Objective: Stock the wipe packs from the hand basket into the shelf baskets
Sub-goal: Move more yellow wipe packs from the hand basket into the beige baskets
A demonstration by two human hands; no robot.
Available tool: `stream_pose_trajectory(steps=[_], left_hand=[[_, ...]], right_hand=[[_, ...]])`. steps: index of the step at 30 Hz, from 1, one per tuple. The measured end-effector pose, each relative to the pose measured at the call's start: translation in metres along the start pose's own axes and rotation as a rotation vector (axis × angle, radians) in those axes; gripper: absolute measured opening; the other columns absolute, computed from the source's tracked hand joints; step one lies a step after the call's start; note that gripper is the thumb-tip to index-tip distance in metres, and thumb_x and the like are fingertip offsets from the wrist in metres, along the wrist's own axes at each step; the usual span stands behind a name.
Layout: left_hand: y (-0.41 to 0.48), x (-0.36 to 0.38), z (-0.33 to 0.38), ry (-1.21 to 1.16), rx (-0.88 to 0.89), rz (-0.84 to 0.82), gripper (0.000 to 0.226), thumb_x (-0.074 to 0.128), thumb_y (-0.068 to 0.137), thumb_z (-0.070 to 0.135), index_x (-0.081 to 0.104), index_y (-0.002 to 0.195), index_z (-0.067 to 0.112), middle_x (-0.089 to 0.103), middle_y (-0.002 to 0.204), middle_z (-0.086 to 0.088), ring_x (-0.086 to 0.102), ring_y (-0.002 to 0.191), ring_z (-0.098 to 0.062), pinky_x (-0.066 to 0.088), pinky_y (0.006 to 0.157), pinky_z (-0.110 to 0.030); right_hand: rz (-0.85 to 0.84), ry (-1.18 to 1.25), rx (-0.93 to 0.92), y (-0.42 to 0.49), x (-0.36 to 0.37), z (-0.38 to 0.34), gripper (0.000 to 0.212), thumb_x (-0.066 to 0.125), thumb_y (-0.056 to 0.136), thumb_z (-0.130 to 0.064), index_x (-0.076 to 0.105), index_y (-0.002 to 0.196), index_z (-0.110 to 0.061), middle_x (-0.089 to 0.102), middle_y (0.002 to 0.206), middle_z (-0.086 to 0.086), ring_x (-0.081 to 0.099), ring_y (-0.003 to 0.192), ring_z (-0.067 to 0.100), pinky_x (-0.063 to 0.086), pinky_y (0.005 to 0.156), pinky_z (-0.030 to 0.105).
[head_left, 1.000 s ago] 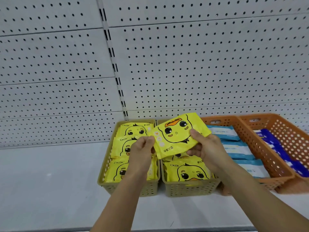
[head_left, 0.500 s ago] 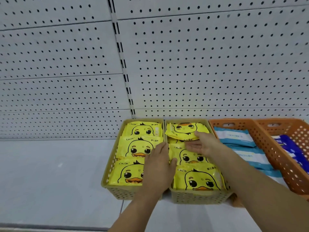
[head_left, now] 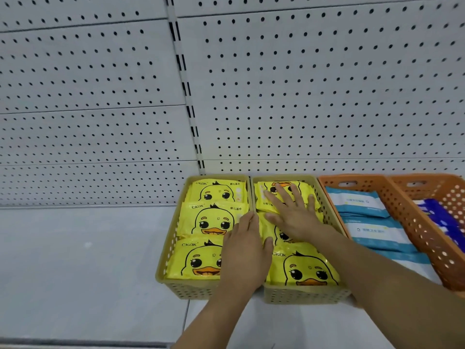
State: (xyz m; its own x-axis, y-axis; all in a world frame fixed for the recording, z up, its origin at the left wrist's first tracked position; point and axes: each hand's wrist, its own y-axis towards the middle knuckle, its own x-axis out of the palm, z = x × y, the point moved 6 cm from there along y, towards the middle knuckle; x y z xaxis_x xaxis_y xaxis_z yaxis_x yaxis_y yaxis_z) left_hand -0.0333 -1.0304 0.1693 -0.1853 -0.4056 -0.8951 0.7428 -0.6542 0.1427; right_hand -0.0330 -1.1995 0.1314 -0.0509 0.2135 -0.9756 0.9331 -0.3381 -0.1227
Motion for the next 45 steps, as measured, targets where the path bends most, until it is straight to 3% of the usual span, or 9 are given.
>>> stream_pose_trajectory(steps=[6,11,14,17,19,22,31,38,45], left_hand=[[0.0,-0.001,0.001,0.012,0.012,-0.037,0.061,0.044,0.097,0.04,0.028,0.149,0.011,0.024,0.158,0.0,0.033,0.14,-0.02,0.029,0.113,-0.042],[-0.018,-0.003,-0.001,0.12,0.169,-0.144,0.072,0.033,0.098,0.05,0.017,0.153,0.007,0.014,0.162,-0.008,0.024,0.145,-0.025,0.021,0.118,-0.039],[-0.054,-0.012,-0.004,0.1,0.287,-0.085,0.078,0.013,0.088,0.059,0.039,0.146,0.012,0.034,0.155,-0.007,0.037,0.139,-0.026,0.031,0.113,-0.044],[-0.092,-0.019,-0.01,0.01,0.474,0.139,0.05,0.041,0.089,0.045,0.061,0.125,0.017,0.059,0.133,0.0,0.055,0.122,-0.02,0.045,0.103,-0.045],[-0.119,-0.019,-0.015,-0.059,0.552,0.174,0.043,0.05,0.088,0.038,0.058,0.125,0.018,0.058,0.131,0.002,0.049,0.124,-0.016,0.036,0.109,-0.043],[-0.155,-0.021,-0.03,-0.165,0.549,0.144,0.043,0.05,0.09,0.036,0.052,0.131,0.02,0.054,0.134,0.004,0.045,0.126,-0.013,0.034,0.109,-0.033],[-0.256,-0.015,-0.102,-0.127,0.266,-0.206,0.045,0.037,0.098,0.053,0.035,0.141,0.038,0.059,0.122,0.019,0.058,0.107,-0.001,0.05,0.085,-0.028],[-0.353,-0.015,-0.151,-0.131,0.161,-0.331,0.04,0.046,0.096,0.049,0.047,0.132,0.032,0.063,0.117,0.015,0.063,0.1,-0.009,0.053,0.081,-0.036],[-0.456,-0.032,-0.215,-0.142,0.074,-0.397,0.037,0.048,0.097,0.046,0.053,0.128,0.027,0.065,0.114,0.009,0.065,0.099,-0.013,0.054,0.082,-0.038]], right_hand=[[-0.17,0.011,0.078,-0.003,-0.02,-0.013,0.067,0.033,0.093,-0.063,0.001,0.149,-0.046,-0.016,0.159,-0.008,-0.021,0.145,0.026,-0.002,0.112,0.064],[-0.134,0.244,0.143,-0.077,-0.021,-0.048,0.053,0.044,0.096,-0.048,0.038,0.144,-0.027,0.029,0.154,0.003,0.028,0.141,0.028,0.03,0.111,0.049],[0.164,0.216,0.179,-0.133,-0.015,-0.064,0.036,0.038,0.098,-0.043,0.061,0.118,-0.023,0.059,0.124,0.0,0.054,0.115,0.027,0.046,0.092,0.043],[0.538,0.104,0.129,-0.186,-0.005,-0.089,0.044,0.033,0.093,-0.041,0.064,0.116,-0.02,0.062,0.122,0.002,0.057,0.112,0.028,0.041,0.095,0.043],[0.618,0.161,0.099,-0.213,0.013,-0.105,0.044,0.034,0.093,-0.037,0.06,0.123,-0.019,0.056,0.133,0.005,0.048,0.125,0.025,0.034,0.105,0.042],[0.576,0.283,0.103,-0.244,0.044,-0.118,0.044,0.04,0.093,-0.033,0.046,0.136,-0.024,0.04,0.147,0.003,0.036,0.134,0.021,0.04,0.104,0.04],[0.396,0.414,0.335,-0.345,0.116,-0.164,0.033,0.041,0.098,-0.042,0.051,0.129,-0.036,0.055,0.124,-0.02,0.058,0.102,0.001,0.046,0.076,0.025],[0.261,0.473,0.345,-0.418,0.167,-0.223,0.027,0.051,0.095,-0.035,0.059,0.12,-0.028,0.063,0.114,-0.01,0.061,0.099,0.012,0.051,0.081,0.038],[0.172,0.559,0.361,-0.483,0.211,-0.305,0.027,0.054,0.095,-0.028,0.061,0.12,-0.022,0.064,0.111,-0.004,0.061,0.099,0.016,0.046,0.082,0.028]])
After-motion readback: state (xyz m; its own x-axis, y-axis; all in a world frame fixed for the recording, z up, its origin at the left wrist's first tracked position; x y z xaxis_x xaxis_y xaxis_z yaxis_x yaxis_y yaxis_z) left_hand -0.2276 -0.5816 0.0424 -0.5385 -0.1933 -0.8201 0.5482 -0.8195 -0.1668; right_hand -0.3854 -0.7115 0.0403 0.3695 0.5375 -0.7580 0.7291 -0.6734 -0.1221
